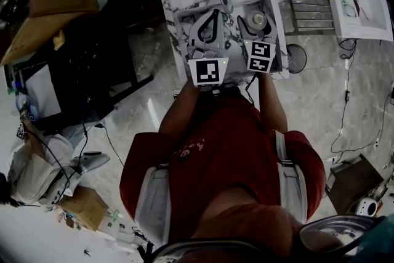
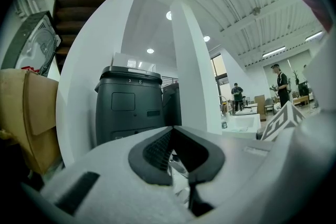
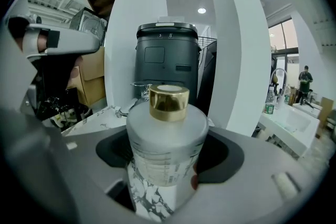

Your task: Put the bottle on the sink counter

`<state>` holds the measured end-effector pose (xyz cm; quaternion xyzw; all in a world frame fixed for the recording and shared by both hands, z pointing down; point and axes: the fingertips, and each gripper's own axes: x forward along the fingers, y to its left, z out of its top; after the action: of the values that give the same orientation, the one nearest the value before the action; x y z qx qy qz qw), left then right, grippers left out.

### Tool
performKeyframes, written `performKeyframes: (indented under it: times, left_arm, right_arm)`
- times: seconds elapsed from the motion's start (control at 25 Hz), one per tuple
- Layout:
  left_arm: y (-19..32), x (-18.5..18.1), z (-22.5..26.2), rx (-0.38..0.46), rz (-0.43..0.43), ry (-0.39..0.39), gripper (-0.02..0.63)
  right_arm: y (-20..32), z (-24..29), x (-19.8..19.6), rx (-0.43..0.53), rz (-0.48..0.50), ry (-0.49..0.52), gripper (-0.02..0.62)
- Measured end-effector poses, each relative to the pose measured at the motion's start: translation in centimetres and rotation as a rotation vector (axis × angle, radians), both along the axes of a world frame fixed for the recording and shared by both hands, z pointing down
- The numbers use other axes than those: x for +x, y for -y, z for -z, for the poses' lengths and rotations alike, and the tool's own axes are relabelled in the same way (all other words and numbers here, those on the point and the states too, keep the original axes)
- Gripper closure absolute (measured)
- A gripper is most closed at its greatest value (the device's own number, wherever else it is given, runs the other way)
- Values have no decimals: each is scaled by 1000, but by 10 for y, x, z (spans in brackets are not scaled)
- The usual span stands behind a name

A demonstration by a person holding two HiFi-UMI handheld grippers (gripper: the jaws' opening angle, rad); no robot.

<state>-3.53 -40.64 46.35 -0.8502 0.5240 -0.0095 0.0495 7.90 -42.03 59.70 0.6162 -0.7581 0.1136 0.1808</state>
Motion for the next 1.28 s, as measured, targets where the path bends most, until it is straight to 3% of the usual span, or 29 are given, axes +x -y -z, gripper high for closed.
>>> performKeyframes:
  times: [0.52, 0.68, 1.08, 1.28]
  left_arm:
    - [8, -5, -16, -33, 11, 22, 603]
    - [17, -15, -16, -46, 50, -19, 603]
    - [28, -20, -16, -36, 61, 41, 603]
    - [30, -25, -25, -66, 82, -9, 603]
  right_arm:
    - [37, -38, 3, -62, 4, -18, 253]
    - [50, -46, 2, -75, 19, -18, 253]
    - [81, -62, 1, -91, 26, -26, 253]
    - [100, -69, 1, -91, 23, -25, 253]
